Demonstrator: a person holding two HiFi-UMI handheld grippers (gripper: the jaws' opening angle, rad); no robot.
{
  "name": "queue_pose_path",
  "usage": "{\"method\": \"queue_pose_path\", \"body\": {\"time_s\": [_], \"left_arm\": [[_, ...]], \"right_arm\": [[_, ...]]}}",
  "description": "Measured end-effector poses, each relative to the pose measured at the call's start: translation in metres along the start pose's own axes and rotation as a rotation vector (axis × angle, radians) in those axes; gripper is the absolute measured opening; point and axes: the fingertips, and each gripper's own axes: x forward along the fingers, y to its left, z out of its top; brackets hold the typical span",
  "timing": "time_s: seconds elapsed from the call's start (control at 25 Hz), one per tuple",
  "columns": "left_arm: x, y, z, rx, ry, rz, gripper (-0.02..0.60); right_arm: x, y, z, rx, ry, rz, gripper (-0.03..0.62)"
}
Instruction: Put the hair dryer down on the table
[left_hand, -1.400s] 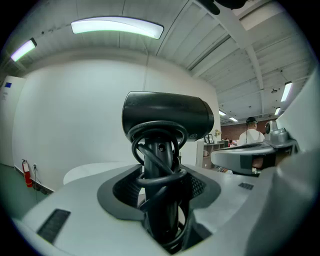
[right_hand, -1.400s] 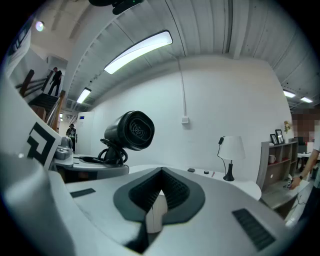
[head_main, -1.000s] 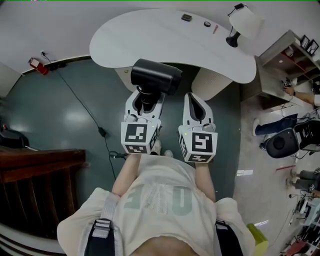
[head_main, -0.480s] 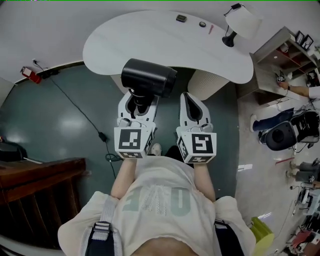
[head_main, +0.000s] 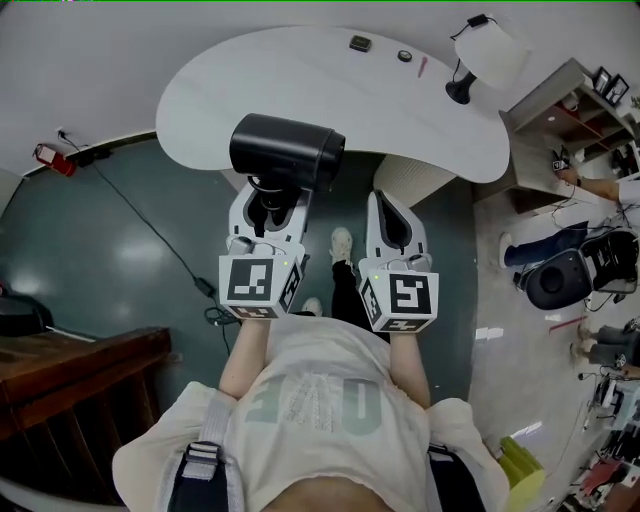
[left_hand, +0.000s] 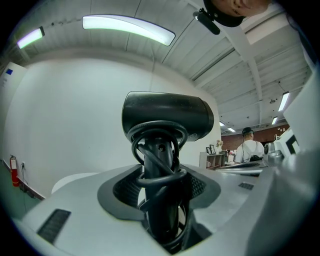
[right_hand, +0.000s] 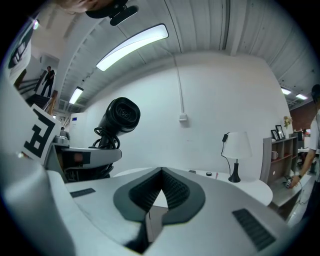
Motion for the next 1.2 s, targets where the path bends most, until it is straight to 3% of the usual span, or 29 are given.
{"method": "queue_pose_path", "body": {"time_s": [0.32,0.76,0.96,1.2], "left_arm": [[0.083,0.025,-0.004,0.012,-0.008,0.023,0.218],[0.25,0.06,0.025,0.031,-0.03,0.112,0.219],[0.294,0.077,0.037,0.019,-0.05,0.146,0.218],[0.326,0.093,0.041,0.025,-0.033,0.128,0.219]], "right_arm": [[0.094,-0.041,0.011,-0.069,-0.034,0.038,0.003],[0.247,-0.128,0.055,-0.091,-0.054,0.13,0.003],[0.297,-0.143,0.071,-0.091,-0.079,0.168,0.003],[0.326,-0.154,0.085,-0.075,-0.091,0.139,0.003]]}}
